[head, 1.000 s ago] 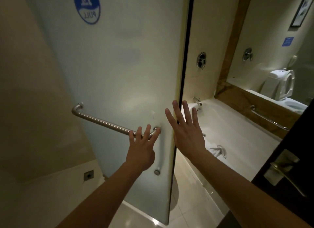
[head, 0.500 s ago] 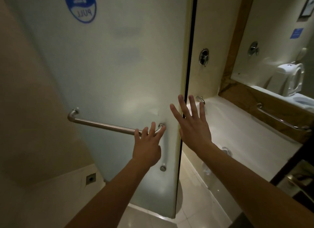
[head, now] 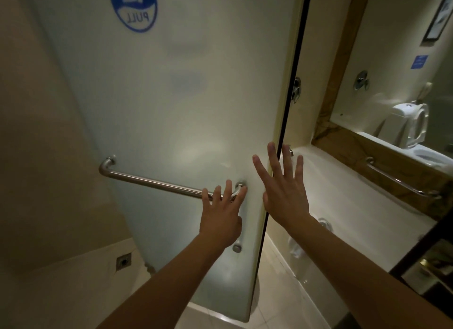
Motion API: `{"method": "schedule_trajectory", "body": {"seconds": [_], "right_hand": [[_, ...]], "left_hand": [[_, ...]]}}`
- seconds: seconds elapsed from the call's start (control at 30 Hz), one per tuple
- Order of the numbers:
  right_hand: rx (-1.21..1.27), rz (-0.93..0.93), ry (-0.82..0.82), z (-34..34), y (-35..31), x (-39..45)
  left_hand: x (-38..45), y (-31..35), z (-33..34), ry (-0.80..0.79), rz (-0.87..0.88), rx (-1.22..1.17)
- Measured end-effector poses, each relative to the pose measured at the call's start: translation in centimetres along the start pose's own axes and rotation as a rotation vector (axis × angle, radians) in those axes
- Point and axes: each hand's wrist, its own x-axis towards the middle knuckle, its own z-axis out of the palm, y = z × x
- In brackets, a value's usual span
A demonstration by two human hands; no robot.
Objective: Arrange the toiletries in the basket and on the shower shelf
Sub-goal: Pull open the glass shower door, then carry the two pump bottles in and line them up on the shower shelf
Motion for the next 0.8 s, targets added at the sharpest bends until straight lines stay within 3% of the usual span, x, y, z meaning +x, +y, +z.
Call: {"method": "schedule_trajectory", "body": {"seconds": [0.13,0.27,0.37,0.6,0.8], "right_hand": [[0.084,-0.085,-0.021,-1.7,-1.0,-0.6],[0.269,-0.214,-0.140,-3.7,-3.9,-1.1],[0.387,-0.346,-0.259,-5.1,-7.4,-2.3],[0.608,-0.713,-0.322,-10.0,-20.2,-5.5],[0.859,-0.992,-0.222,-19.1,-35.8,-10.0]], "left_hand": [[-1.1,-0.7,-0.9,-0.043,0.028,-0.065],[-4.8,-1.8,-3.0,-0.001,-0.101,-0.138],[-9.5,-3.0,-4.8,0.022,-0.257,-0.148],[-26.3,-8.0,-8.8,0.004,-0.646,-0.114],[-45.4,-12.0,-13.8,-0.029,-1.035,0.041]]}}
